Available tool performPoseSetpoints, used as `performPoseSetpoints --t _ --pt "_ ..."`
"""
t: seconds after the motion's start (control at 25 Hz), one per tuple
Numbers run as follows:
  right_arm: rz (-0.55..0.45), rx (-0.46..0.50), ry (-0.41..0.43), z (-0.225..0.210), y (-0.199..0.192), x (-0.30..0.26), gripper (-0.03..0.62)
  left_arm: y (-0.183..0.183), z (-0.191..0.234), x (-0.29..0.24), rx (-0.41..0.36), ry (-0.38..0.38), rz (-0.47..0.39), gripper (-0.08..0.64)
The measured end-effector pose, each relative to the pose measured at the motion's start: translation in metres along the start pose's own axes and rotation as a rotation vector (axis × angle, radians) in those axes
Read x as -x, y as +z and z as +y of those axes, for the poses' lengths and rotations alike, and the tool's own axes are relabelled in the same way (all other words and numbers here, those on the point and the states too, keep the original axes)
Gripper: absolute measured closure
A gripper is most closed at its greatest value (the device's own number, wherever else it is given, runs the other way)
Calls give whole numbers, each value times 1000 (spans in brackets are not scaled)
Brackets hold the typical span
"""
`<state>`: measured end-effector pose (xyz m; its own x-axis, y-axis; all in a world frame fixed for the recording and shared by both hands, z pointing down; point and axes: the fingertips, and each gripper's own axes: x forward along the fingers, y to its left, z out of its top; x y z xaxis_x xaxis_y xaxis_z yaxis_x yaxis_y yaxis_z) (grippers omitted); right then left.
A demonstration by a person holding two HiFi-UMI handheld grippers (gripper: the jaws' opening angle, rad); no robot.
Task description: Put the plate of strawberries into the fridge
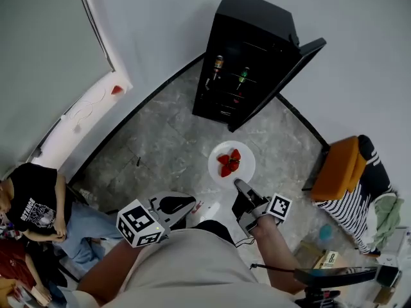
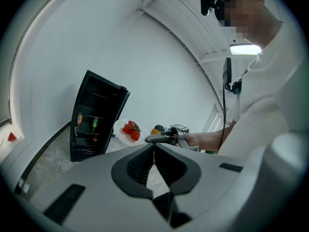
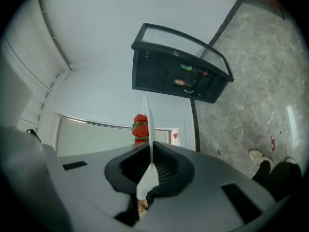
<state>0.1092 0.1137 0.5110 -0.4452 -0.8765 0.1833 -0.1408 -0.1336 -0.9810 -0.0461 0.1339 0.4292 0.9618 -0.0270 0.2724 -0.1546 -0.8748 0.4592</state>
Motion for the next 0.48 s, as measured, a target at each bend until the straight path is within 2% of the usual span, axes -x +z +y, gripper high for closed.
performPoseSetpoints --t 0.16,0.32,0.48 --pt "-62 -13 -2 -4 36 -39 566 15 45 8 -6 25 8 541" --pt "-110 -23 7 -4 72 -72 566 29 69 13 1 44 -7 541" --pt "-119 -26 16 -7 118 -121 566 50 100 1 -1 74 -14 541"
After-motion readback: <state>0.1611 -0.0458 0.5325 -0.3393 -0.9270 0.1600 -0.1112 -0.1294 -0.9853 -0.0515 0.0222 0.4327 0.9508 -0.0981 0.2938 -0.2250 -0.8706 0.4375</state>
